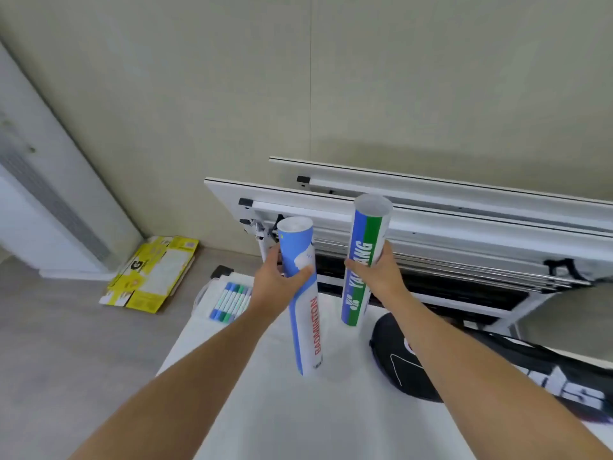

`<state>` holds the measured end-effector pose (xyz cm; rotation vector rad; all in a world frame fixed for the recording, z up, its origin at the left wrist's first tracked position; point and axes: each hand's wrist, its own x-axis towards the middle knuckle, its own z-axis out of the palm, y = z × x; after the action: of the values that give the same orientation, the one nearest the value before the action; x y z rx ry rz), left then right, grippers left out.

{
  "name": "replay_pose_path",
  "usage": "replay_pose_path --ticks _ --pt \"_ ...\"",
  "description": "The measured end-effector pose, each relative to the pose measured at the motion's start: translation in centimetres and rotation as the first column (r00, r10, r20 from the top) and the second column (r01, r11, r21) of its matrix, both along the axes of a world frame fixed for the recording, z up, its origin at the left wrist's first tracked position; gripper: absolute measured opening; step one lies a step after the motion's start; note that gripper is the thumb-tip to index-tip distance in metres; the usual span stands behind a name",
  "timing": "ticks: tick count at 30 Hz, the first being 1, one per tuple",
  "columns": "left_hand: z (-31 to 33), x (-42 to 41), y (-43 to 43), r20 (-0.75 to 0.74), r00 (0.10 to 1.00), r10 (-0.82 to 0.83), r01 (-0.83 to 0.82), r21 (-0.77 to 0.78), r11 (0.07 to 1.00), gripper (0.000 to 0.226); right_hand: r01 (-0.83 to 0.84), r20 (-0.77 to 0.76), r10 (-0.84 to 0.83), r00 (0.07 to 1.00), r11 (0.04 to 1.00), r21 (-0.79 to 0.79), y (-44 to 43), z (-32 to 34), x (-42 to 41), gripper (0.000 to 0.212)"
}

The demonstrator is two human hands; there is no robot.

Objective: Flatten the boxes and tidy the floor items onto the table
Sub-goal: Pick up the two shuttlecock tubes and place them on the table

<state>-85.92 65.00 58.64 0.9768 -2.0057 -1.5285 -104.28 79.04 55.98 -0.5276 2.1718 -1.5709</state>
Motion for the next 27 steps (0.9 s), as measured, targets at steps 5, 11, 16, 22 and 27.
replay_pose_path --ticks 5,11,16,22,27 --pt "-0.4 -3.2 0.8 0.022 0.992 -0.122 0.122 -0.001 0.993 0.05 0.018 0.009 -0.019 1.0 0.998 0.065 0.6 -1.9 -2.3 0.071" --pt "-1.4 -4.2 2.4 0.043 0.964 -0.262 0.261 0.02 0.965 0.057 -0.035 -0.012 0.036 0.999 0.992 0.118 1.2 -2.0 -4.3 0.066" --pt "-1.9 -4.3 3.2 0.076 0.927 -0.367 0.364 0.053 0.93 0.065 -0.074 -0.007 0.076 0.997 0.985 0.157 2.6 -1.9 -5.2 0.061" --pt "-1.8 -4.9 4.5 0.094 0.883 -0.459 0.454 0.067 0.888 0.068 -0.111 0.018 0.109 0.994 0.969 0.221 3.8 -1.8 -5.2 0.064" --pt "-1.9 -6.0 5.5 0.102 0.861 -0.498 0.493 0.075 0.867 0.07 -0.113 0.016 0.113 0.993 0.958 0.264 5.0 -2.6 -5.1 0.083"
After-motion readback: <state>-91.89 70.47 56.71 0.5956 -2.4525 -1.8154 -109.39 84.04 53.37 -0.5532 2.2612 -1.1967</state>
